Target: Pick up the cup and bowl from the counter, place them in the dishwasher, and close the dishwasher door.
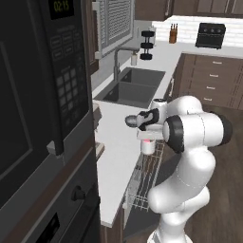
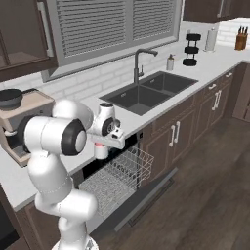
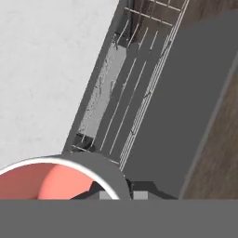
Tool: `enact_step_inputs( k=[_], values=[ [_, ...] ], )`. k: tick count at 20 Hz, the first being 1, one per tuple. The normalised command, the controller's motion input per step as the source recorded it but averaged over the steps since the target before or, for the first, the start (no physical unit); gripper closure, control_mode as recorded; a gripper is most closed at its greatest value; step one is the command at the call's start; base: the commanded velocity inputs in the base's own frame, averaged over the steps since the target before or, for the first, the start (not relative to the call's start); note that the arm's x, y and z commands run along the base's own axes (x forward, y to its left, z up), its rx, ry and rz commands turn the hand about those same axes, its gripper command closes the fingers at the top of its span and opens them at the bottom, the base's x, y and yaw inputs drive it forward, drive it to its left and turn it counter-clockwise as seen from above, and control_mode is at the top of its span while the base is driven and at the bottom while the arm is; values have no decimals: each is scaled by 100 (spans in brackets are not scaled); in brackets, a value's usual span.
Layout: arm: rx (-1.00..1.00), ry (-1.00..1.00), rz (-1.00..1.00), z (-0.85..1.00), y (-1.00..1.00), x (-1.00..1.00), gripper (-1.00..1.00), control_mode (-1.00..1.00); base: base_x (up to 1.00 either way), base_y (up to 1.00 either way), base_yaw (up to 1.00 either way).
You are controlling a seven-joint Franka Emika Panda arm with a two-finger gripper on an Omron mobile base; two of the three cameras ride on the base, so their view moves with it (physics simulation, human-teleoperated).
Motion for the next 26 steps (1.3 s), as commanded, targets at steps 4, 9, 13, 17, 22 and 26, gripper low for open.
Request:
enact_step_inputs(
  k=[4, 9, 13, 17, 22, 26],
  values=[
    [0, 1, 23, -23, -76, 0, 100, -100, 0, 0, 0],
    [3, -2, 31, -29, -65, 32, 100, -100, 0, 0, 0],
    [15, -12, 33, -44, -41, 62, 100, -100, 0, 0, 0],
    [25, -21, 28, -41, -36, 42, 100, -100, 0, 0, 0],
    [20, -20, 21, -37, -4, 47, 100, -100, 0, 0, 0],
    [18, -10, 12, -37, 2, 41, 100, -100, 0, 0, 0]
  ],
)
